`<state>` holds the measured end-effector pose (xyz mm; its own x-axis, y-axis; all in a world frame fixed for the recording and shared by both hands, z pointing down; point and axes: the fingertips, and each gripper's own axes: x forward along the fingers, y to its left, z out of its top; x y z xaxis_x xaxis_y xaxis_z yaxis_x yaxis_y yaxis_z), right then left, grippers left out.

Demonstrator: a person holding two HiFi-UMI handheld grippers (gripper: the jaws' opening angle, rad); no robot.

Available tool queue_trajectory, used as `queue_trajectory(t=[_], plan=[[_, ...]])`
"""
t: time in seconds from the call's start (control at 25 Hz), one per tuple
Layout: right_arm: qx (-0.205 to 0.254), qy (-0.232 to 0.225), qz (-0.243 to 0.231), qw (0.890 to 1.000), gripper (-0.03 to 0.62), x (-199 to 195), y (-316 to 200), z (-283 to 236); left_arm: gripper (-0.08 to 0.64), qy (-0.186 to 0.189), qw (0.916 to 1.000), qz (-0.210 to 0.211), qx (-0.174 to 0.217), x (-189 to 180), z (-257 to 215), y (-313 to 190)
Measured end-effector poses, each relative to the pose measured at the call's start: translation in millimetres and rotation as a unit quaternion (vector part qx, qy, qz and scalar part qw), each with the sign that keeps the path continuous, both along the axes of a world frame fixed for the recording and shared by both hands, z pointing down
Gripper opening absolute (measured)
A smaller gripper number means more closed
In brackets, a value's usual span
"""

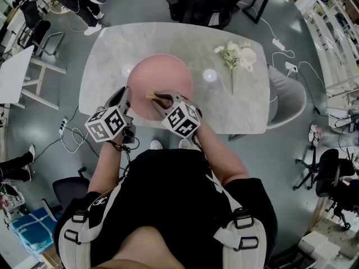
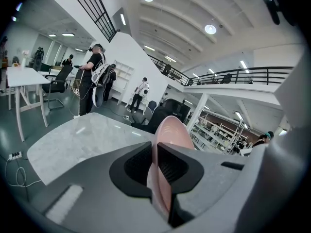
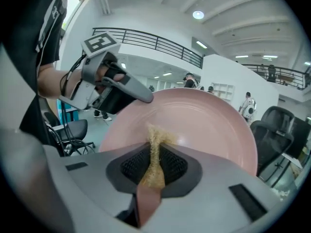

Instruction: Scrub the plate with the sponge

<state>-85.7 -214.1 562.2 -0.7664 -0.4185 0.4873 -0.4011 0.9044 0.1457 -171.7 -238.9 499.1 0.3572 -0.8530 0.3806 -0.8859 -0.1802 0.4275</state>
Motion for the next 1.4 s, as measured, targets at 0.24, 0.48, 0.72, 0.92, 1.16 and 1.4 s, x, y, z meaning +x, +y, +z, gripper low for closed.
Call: queue_trajectory(t=[0.24, 0.48, 0.72, 0.92, 1.16, 1.4], plan=[[0.020, -0.007, 0.094, 0.995, 0.054, 39.5, -54.2, -16.5, 0.035, -0.011, 0.9996, 0.026, 0.006, 11.8, -3.2, 1.6], [0.029, -0.013, 0.179, 0.983, 0.054, 78.3, -90.7, -24.2, 0.036, -0.011, 0.9992, 0.038, 0.004, 18.7, -3.4, 4.9], [0.018, -0.016, 0.186, 0.982, 0.052, 78.5, -89.6, -13.9, 0.036, -0.010, 0.9997, 0.024, -0.003, 13.9, 0.5, 1.2], [0.003, -0.010, 0.159, 0.987, 0.052, 63.4, -71.8, -5.6, 0.037, 0.021, 0.9996, -0.002, -0.019, 2.3, 7.4, -5.2], [-0.019, 0.020, 0.066, 0.997, 0.053, 28.5, -21.0, 19.9, 0.038, 0.047, 0.9979, -0.027, -0.036, -13.7, 15.9, -13.9], [-0.007, 0.065, -0.019, 0.998, 0.053, 3.9, 18.0, 37.8, 0.039, 0.060, 0.9960, -0.044, -0.049, -26.8, 23.4, -20.7]])
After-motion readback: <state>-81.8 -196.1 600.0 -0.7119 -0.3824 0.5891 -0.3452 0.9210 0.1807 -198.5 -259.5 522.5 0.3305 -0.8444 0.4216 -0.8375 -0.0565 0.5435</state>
